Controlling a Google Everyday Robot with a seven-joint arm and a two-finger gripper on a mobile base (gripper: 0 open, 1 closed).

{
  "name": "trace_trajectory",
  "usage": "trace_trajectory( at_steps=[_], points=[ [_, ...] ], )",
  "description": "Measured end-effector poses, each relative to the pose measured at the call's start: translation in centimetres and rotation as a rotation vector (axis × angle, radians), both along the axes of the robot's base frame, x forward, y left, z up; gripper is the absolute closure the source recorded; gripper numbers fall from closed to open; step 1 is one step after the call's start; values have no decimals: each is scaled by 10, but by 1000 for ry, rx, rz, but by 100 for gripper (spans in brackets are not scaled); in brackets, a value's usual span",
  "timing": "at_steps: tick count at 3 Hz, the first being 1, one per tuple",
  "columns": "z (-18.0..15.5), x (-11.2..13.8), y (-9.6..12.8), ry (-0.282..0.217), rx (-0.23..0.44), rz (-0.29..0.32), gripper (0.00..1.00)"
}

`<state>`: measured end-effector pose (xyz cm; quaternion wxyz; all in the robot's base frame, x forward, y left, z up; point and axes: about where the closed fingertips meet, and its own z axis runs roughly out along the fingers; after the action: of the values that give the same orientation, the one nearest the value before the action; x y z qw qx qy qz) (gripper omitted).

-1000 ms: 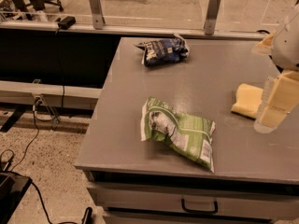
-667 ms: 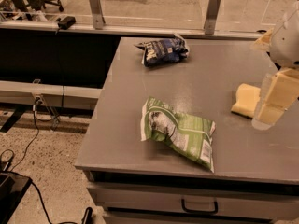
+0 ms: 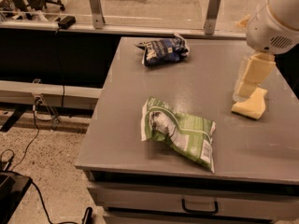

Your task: Move blue chip bag near green jalapeno chip bag

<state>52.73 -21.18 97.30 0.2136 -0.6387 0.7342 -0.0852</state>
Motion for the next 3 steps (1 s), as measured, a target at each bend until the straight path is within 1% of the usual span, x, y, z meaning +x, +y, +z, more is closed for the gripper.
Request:
trace_trajectory(
  at_steps=[1,2,3],
  points=[
    [-9,46,2,-74,4,34,0],
    [-12,89,10,-156,11,64,0],
    [-15,123,22,-213,44,93,0]
  ],
)
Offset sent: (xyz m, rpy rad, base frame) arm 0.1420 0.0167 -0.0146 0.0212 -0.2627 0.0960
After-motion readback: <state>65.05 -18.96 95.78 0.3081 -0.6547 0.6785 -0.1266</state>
